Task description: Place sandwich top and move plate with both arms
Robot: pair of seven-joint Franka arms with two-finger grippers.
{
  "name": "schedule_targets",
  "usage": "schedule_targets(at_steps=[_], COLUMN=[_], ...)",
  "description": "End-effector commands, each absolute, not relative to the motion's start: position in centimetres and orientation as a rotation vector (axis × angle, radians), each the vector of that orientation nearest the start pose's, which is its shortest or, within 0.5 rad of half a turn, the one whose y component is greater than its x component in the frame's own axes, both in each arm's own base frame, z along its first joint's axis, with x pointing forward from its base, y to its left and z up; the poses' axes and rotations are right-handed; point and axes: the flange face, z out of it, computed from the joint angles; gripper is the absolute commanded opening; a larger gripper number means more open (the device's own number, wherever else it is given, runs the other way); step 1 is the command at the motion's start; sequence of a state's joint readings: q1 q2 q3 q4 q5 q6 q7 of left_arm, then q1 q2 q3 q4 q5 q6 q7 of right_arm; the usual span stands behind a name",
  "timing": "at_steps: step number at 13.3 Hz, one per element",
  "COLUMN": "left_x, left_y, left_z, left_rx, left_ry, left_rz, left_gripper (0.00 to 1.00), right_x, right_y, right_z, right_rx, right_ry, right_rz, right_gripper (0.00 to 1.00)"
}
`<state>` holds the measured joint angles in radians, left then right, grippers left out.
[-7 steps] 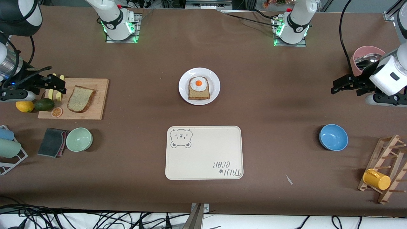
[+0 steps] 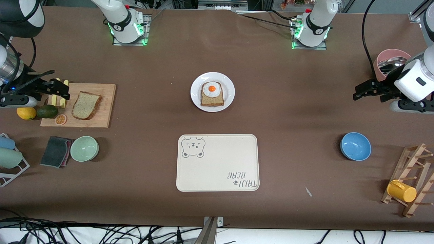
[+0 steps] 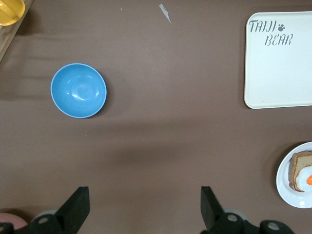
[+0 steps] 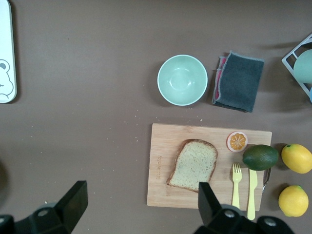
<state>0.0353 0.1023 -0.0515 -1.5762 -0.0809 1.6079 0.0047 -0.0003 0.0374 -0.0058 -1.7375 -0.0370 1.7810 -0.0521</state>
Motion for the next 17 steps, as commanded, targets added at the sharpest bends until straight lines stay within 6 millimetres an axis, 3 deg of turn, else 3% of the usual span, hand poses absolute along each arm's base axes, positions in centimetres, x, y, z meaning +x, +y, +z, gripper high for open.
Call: schedule_targets(at_steps=[1,17], left_x=[58.84,58.84], left_y=[-1.59,-1.59], left_z=[57.14,57.14], left_rx=[-3.245,-3.245], left_ry=[0.010,0.010], left_rz=[0.115,0.115], left_gripper=[1.00,1.00], right_x=[57.27,57.34], right_y=[-1.13,-2.07], right_z=[55.01,54.46], right_rx=[-3.178,-3.177], right_ry=[-0.082,-0.062], right_rz=[-0.005,0.017], right_gripper=[1.00,1.00])
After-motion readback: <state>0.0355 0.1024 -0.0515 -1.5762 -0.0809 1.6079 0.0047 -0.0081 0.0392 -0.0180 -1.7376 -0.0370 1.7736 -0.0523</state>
